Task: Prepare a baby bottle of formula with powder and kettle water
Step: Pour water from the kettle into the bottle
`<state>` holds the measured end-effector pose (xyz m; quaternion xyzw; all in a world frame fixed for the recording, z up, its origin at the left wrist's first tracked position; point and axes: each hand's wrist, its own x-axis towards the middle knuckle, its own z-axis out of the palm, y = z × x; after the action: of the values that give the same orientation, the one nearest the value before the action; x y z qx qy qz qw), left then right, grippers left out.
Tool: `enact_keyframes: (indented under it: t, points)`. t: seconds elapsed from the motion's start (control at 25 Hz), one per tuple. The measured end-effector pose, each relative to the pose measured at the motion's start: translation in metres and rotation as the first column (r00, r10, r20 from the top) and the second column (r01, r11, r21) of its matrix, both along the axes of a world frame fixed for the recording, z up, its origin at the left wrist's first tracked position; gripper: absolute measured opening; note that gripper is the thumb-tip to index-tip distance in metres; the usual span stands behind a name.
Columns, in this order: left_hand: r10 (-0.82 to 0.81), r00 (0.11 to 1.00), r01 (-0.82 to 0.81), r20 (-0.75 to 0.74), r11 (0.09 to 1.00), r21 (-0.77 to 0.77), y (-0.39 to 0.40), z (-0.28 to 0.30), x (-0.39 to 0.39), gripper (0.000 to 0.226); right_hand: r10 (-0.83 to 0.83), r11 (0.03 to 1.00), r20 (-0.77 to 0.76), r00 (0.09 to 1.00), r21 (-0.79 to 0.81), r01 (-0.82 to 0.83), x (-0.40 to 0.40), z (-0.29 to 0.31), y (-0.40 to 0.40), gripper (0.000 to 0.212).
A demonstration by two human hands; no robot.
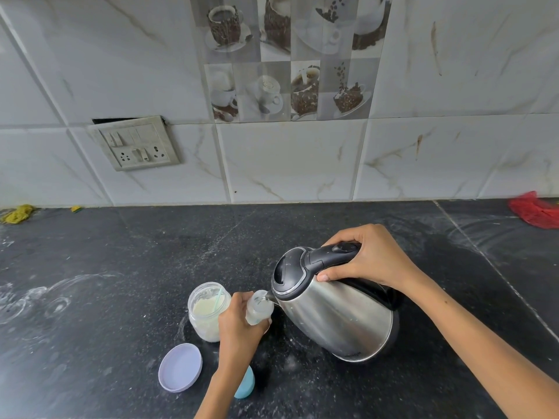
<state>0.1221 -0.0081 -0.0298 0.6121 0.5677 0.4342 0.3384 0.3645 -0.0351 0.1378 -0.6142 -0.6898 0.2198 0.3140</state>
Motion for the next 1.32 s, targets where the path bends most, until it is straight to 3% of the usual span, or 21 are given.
enact_keyframes:
  t: [0.68,0.96,1.32]
  points:
    - [0.005,0.996,-0.002,0.085,0.999,-0.035,-0.002,-0.002,0.000,0.052,0.010,0.999,-0.026,1.000,0.032,-0.009,0.005,-0.004,-0.001,0.040]
    - [-0.030,0.989,0.036,0.142,0.999,-0.038,-0.003,0.007,0.007,0.052,0.009,0.996,-0.124,0.992,0.085,0.002,0.022,-0.012,-0.007,0.040]
    - [-0.061,0.988,0.067,0.145,0.997,-0.036,-0.002,0.011,0.019,0.052,-0.060,0.973,-0.406,0.912,0.182,0.145,0.067,-0.048,-0.032,0.043]
